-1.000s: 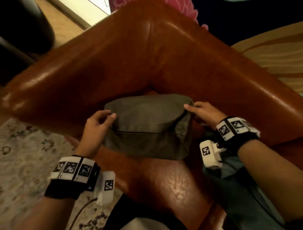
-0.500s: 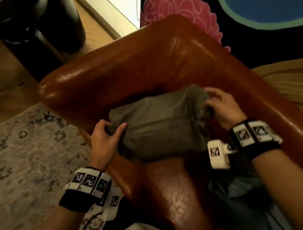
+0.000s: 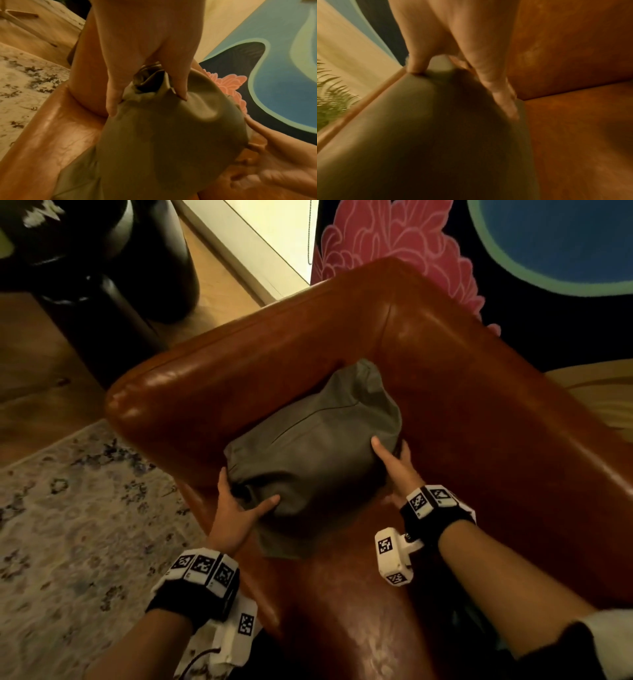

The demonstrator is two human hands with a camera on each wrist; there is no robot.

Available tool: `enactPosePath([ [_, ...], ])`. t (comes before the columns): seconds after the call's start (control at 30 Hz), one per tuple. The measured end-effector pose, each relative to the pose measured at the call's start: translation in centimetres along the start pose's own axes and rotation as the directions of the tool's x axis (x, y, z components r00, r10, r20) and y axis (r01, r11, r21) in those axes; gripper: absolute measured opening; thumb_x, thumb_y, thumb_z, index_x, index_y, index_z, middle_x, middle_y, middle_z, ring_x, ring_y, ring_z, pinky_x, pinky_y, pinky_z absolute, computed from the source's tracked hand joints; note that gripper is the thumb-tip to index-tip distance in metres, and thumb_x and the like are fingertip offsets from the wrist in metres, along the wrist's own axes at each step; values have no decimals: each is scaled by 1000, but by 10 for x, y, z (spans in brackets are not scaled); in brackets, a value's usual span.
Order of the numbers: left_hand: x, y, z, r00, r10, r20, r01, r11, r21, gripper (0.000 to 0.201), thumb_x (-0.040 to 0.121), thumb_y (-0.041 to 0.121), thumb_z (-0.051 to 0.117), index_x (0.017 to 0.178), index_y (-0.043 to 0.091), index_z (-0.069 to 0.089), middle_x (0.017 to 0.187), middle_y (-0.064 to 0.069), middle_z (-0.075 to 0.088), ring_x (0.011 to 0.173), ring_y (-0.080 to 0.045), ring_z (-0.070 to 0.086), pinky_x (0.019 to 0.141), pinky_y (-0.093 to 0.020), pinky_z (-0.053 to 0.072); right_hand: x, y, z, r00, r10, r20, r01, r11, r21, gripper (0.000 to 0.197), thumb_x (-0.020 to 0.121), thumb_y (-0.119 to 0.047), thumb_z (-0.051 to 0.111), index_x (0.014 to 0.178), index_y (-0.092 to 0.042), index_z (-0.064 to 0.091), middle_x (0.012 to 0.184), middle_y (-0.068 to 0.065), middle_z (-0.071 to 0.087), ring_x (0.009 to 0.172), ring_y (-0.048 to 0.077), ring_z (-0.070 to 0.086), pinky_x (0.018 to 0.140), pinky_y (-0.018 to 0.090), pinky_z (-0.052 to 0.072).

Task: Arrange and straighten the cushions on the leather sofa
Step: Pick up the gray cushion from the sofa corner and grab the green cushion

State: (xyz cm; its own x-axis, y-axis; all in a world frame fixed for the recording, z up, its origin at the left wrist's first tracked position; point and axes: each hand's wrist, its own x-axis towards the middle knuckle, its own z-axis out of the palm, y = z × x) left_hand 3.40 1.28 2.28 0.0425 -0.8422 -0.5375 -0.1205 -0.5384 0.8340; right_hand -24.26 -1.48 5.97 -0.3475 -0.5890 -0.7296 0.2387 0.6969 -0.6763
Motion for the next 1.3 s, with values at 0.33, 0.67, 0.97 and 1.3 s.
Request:
enactPosePath([
  [0.33, 8, 11, 0, 995, 94, -34, -92, 995, 37, 54, 67, 61, 67, 115, 47, 46, 124, 8, 60, 116, -17, 58, 97, -48, 49, 7, -62, 5, 793, -429, -432, 253, 878, -407, 31, 98, -21, 56, 125, -9, 64, 122, 14, 66, 118, 31, 58, 91, 31, 43],
  [0.67, 42, 11, 2, 985, 25, -169, 35, 940, 340, 38, 91, 31, 59, 123, 13, 49, 128, -22, 50, 116, -38, 51, 101, -50, 42, 56, -43, -4, 982, -170, -88, 109, 875, -473, 53, 96, -37, 54, 143, -14, 45, 141, 10, 53, 125, 36, 53, 105, 51, 43],
  [0.97, -43, 59, 85, 891, 443, 93, -409, 698, 588, 58, 87, 27, 63, 137, 8, 43, 157, -20, 12, 147, -35, -2, 118, -47, 8, -64, 6, -83, 953, -255, -165, 250, 967, -55, 19, 99, -11, 51, 116, -12, 60, 93, 0, 65, 84, 11, 63, 79, 26, 50],
  [1.3, -174, 12, 294, 490, -82, 868, -705, 549, 449, 34, 92, 25, 58, 125, 18, 53, 129, -7, 47, 123, -25, 47, 94, -24, 33, -223, 211, -259, 621, -256, -741, 134, 966, -221, 24, 91, -6, 63, 90, -29, 67, 99, 7, 72, 95, 21, 66, 93, 39, 51],
])
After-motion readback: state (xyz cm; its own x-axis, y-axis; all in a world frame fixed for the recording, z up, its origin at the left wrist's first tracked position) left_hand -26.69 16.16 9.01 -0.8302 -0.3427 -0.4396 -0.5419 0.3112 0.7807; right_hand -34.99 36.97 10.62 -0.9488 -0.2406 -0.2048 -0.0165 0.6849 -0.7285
